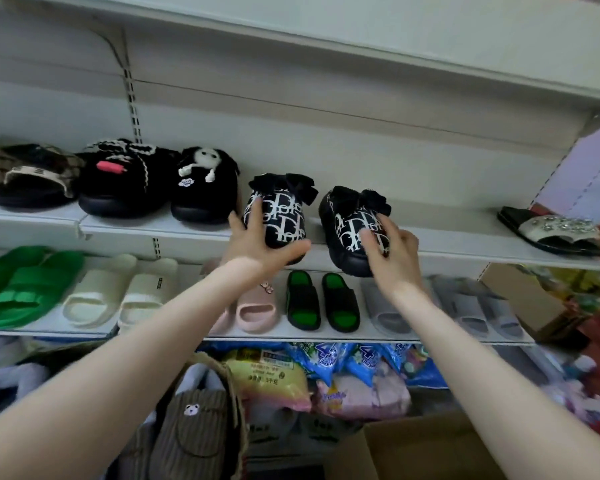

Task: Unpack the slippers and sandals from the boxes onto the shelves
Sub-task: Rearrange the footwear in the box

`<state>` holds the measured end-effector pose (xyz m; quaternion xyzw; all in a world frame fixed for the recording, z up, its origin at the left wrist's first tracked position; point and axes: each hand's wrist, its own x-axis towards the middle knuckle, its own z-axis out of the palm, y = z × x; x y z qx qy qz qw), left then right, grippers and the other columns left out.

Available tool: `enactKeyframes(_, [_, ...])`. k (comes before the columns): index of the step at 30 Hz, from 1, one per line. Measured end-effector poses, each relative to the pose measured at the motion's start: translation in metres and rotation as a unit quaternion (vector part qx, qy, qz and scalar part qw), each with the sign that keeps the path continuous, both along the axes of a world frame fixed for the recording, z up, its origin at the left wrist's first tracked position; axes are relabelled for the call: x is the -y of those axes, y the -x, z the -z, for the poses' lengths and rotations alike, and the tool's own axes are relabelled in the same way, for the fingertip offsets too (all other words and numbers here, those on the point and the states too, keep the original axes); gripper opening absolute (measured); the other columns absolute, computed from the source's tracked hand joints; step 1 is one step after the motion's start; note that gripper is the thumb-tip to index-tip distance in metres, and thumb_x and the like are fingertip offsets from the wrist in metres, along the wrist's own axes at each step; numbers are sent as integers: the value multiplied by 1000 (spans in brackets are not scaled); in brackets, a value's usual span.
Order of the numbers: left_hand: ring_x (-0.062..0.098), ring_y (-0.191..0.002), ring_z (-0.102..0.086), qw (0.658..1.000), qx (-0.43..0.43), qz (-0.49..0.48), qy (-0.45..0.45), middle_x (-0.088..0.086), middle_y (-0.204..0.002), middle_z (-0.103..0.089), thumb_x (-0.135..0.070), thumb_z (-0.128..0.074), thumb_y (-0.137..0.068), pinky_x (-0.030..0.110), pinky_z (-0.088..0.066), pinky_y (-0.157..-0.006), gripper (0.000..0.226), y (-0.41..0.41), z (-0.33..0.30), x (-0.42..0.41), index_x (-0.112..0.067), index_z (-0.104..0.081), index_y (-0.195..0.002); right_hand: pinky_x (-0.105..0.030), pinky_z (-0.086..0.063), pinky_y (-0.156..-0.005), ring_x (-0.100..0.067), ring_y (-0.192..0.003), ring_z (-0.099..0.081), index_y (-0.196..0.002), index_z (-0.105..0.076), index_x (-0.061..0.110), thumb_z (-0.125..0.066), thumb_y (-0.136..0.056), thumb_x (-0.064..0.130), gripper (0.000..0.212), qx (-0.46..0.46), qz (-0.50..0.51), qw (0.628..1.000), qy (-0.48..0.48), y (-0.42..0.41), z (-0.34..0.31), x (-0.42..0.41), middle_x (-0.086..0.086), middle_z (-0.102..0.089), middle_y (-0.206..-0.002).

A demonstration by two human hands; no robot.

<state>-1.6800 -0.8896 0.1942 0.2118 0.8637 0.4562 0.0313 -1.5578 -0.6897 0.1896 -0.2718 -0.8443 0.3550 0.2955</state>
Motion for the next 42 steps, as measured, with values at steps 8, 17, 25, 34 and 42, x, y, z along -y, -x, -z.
enactKeyframes(8, [38, -142, -20, 988, -142, 33, 46, 21, -156, -6, -47, -74, -77, 42, -21, -118, 104, 12, 10, -23, -32, -6, -154, -43, -30, -113, -31, -139, -27, -148, -25, 42, -61, -88, 50, 70, -2, -49, 987, -154, 19, 10, -15, -4, -21, -152])
enactKeyframes(17, [37, -139, -27, 988, -129, 42, 70, 19, -154, -11, -49, -73, -76, 44, -29, -114, 103, 59, 11, -54, -34, -4, -152, -62, -39, -100, -50, -128, -35, -145, -40, 18, -45, -87, 48, 65, 9, 21, 977, -214, 87, 27, -31, -27, -34, -142])
enactKeyframes(25, [35, -137, -32, 984, -136, 58, 104, 14, -154, -11, -49, -71, -79, 42, -32, -112, 101, 80, 5, -60, -34, -3, -153, -61, -43, -90, -52, -124, -37, -145, -38, 15, -59, -90, 40, 64, 34, 59, 967, -245, 121, 32, -37, -29, -36, -140])
enactKeyframes(34, [39, -135, -34, 968, -185, 50, 163, 19, -155, -16, -49, -67, -83, 41, -32, -109, 96, 79, 1, -54, -26, -7, -154, -56, -36, -101, -44, -133, -31, -154, -25, 20, -48, -97, 48, 68, 111, 32, 950, -290, 108, 19, -46, -23, -26, -151])
enactKeyframes(42, [37, -122, -49, 898, -383, 70, 202, 15, -136, -50, -37, -67, -85, 47, -43, -101, 62, 60, -13, -3, -12, -47, -138, -51, -42, -92, -44, -118, -48, -149, -37, 19, -51, -96, 42, 60, 105, -27, 879, -464, 73, -11, -24, -25, -44, -140])
